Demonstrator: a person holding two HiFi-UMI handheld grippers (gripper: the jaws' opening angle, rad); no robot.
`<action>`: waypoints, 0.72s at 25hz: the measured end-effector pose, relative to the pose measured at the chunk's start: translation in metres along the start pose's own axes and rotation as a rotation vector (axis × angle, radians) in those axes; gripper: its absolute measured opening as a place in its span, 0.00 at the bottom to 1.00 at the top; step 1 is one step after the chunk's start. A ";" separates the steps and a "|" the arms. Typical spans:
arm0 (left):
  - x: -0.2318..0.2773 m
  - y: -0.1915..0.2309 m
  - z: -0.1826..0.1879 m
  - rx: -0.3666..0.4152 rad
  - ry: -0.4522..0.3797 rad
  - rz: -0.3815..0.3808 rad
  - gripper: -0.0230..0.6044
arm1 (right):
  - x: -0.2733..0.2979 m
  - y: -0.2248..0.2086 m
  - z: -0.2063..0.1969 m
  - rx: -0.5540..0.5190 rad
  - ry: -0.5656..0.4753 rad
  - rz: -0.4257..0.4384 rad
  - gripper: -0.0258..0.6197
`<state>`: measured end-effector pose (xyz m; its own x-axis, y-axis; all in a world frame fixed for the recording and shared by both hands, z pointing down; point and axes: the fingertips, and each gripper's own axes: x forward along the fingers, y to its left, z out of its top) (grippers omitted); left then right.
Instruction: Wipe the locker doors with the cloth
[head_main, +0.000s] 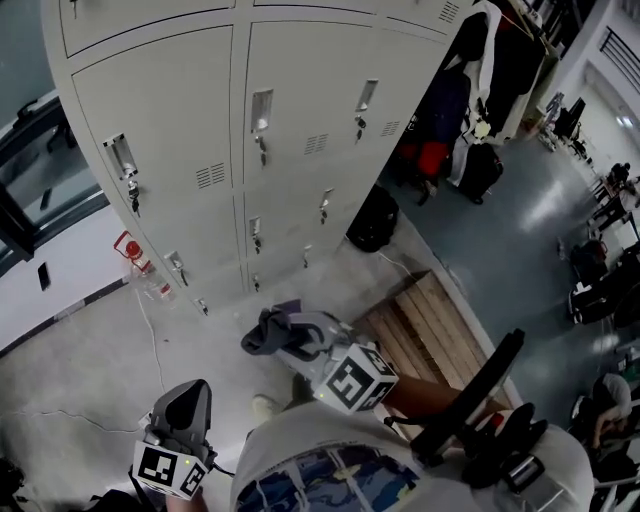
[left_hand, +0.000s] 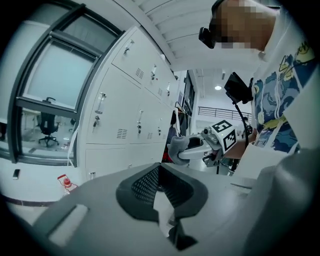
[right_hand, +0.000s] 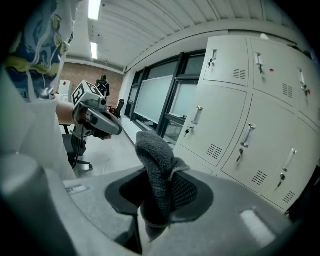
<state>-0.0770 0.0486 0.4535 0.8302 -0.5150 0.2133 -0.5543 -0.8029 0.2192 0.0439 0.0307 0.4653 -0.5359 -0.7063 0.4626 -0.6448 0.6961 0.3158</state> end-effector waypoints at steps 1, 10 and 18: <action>0.000 -0.003 -0.001 0.004 0.003 -0.011 0.04 | -0.006 0.003 0.000 -0.001 0.003 -0.010 0.21; -0.003 -0.050 -0.012 0.024 0.014 -0.047 0.04 | -0.058 0.022 -0.003 -0.019 -0.015 -0.057 0.21; 0.005 -0.148 -0.022 0.066 0.022 -0.086 0.04 | -0.141 0.050 -0.042 0.007 -0.046 -0.093 0.21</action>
<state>0.0074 0.1717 0.4434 0.8728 -0.4369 0.2176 -0.4752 -0.8624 0.1745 0.1100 0.1709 0.4505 -0.4981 -0.7731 0.3927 -0.6969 0.6264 0.3493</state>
